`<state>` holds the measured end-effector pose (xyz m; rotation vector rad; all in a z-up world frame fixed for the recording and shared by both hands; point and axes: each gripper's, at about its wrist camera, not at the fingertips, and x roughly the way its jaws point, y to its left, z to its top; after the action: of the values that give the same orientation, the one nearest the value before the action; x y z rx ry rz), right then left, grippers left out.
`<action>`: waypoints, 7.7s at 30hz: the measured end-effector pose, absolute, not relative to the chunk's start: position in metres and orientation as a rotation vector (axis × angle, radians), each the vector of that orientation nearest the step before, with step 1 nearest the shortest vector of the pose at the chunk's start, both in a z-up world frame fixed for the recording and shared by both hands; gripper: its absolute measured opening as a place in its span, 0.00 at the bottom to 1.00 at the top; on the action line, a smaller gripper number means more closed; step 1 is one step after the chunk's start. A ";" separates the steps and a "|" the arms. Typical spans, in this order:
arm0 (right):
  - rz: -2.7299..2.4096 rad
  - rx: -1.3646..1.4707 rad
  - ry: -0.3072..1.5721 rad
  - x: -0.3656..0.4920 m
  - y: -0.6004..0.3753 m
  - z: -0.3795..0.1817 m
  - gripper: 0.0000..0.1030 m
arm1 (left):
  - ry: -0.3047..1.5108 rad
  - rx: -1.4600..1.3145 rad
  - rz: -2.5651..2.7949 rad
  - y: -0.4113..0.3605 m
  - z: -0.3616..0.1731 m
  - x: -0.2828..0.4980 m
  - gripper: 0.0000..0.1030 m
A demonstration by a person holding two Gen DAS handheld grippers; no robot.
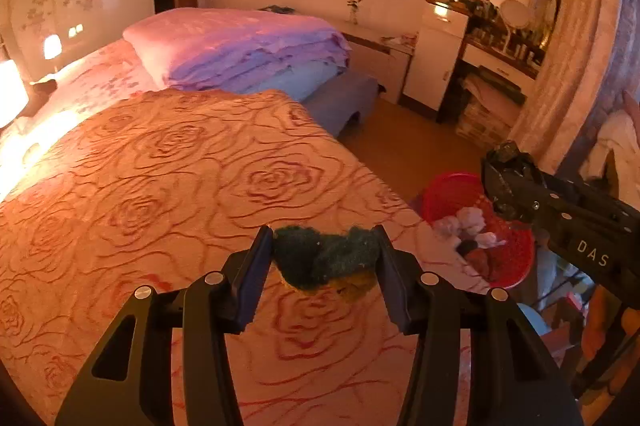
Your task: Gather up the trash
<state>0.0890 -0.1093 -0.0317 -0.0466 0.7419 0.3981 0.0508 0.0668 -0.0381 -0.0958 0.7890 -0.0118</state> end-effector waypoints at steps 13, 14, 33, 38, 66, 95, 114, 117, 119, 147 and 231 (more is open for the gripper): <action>0.248 -0.018 0.747 0.101 -0.180 -0.035 0.39 | 0.790 -0.026 -0.122 0.000 -0.030 0.092 0.47; 0.237 -0.009 0.746 0.102 -0.186 -0.036 0.39 | 0.791 -0.023 -0.129 -0.004 -0.029 0.095 0.47; 0.153 0.072 0.774 0.122 -0.229 -0.055 0.39 | 0.838 0.003 -0.255 -0.059 -0.047 0.126 0.47; 0.131 0.083 0.784 0.127 -0.239 -0.060 0.39 | 0.863 0.017 -0.287 -0.072 -0.058 0.138 0.47; 0.144 0.105 0.888 0.146 -0.242 -0.102 0.39 | 0.887 0.005 -0.235 -0.065 -0.081 0.153 0.78; 0.159 0.079 0.801 0.132 -0.215 -0.103 0.93 | 0.810 0.000 -0.078 -0.027 -0.068 0.119 0.82; 0.135 0.047 0.770 0.097 -0.207 -0.080 0.93 | 0.775 0.054 -0.077 -0.026 -0.061 0.083 0.88; 0.139 0.064 0.757 0.087 -0.206 -0.075 0.93 | 0.774 0.046 -0.077 -0.023 -0.060 0.080 0.89; 0.144 0.072 0.759 0.084 -0.204 -0.074 0.93 | 0.776 0.041 -0.076 -0.021 -0.061 0.078 0.89; 0.126 0.132 0.727 -0.005 -0.217 -0.037 0.93 | 0.759 0.014 -0.094 -0.020 -0.045 0.016 0.90; 0.153 0.116 0.740 -0.006 -0.207 -0.043 0.93 | 0.765 0.043 -0.110 -0.031 -0.054 0.003 0.92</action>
<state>-0.0056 -0.2069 -0.0426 0.1163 0.7402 0.1528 0.0027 -0.0307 -0.0539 0.0431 0.7645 -0.1098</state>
